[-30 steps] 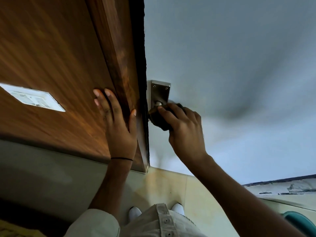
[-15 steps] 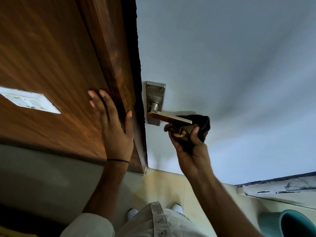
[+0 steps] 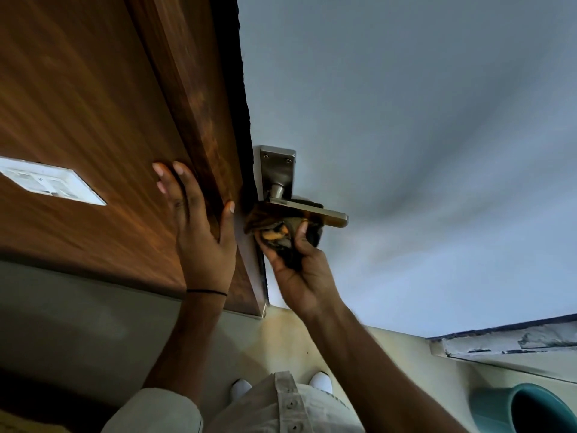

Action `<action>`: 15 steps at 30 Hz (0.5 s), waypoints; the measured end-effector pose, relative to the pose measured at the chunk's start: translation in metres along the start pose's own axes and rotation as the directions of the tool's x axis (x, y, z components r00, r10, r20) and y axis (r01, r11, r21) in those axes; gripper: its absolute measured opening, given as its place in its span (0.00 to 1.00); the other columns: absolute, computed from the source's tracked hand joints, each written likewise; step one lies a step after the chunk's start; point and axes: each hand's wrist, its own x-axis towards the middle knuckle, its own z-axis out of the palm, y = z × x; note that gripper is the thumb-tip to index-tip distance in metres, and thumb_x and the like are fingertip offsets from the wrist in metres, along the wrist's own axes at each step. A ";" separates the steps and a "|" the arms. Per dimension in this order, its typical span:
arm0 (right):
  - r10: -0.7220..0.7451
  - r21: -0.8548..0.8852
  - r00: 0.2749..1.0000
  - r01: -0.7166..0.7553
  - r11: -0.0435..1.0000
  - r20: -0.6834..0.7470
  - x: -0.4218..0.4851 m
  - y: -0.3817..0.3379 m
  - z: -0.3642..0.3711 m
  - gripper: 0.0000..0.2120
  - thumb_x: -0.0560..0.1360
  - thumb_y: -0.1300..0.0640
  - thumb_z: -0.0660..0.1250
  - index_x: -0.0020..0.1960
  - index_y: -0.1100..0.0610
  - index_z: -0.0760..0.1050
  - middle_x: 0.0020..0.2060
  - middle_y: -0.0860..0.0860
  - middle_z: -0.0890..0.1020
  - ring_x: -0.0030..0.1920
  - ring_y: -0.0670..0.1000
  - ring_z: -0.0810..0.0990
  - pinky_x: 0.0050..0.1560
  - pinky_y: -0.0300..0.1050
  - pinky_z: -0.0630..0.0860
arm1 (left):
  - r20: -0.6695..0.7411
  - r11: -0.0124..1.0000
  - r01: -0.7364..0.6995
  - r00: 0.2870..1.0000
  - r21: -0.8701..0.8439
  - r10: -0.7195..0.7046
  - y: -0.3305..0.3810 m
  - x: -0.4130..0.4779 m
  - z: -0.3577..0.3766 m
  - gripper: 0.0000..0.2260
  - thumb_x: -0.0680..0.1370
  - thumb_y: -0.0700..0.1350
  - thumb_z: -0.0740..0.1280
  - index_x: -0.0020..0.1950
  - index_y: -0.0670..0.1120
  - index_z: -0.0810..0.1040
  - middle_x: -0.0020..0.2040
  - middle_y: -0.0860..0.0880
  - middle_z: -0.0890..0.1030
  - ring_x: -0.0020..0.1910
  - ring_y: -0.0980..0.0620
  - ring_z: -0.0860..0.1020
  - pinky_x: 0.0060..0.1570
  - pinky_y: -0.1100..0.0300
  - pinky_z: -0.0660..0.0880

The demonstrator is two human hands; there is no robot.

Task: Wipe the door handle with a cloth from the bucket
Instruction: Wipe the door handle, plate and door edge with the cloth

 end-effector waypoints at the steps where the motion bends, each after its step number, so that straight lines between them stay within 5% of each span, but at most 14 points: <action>1: 0.007 -0.002 1.000 -0.007 1.000 -0.005 0.001 0.003 0.000 0.12 0.81 0.58 0.61 0.61 0.60 0.76 0.51 0.62 0.86 0.55 0.62 0.82 0.46 0.63 0.83 | 0.002 1.000 0.001 1.000 -0.005 -0.001 0.000 0.000 -0.001 0.35 0.81 0.46 0.67 0.79 0.37 0.50 0.79 0.35 0.46 0.80 0.38 0.48 0.78 0.55 0.55; 4: 0.004 0.014 1.000 -0.003 1.000 -0.014 -0.003 -0.007 -0.007 0.12 0.80 0.59 0.62 0.61 0.61 0.76 0.53 0.63 0.85 0.58 0.63 0.80 0.48 0.64 0.82 | 0.004 1.000 0.004 1.000 -0.023 -0.004 -0.002 0.000 -0.002 0.35 0.80 0.46 0.67 0.79 0.38 0.50 0.80 0.36 0.46 0.80 0.39 0.48 0.77 0.66 0.51; 10: 0.018 -0.048 1.000 -0.017 0.999 0.023 0.011 -0.002 -0.005 0.16 0.77 0.59 0.64 0.64 0.60 0.76 0.55 0.62 0.85 0.59 0.63 0.80 0.50 0.64 0.81 | 0.009 1.000 -0.018 1.000 0.007 0.018 -0.004 0.002 0.000 0.35 0.80 0.45 0.67 0.79 0.38 0.49 0.80 0.36 0.46 0.80 0.39 0.47 0.76 0.43 0.59; 15: 0.039 -0.118 0.999 -0.042 0.992 -0.028 0.005 -0.016 -0.015 0.14 0.76 0.60 0.64 0.61 0.60 0.77 0.61 0.64 0.81 0.66 0.65 0.76 0.55 0.67 0.77 | 0.013 1.000 -0.014 1.000 0.001 0.014 -0.003 0.001 -0.001 0.35 0.81 0.45 0.67 0.79 0.38 0.49 0.80 0.36 0.46 0.80 0.38 0.47 0.79 0.51 0.54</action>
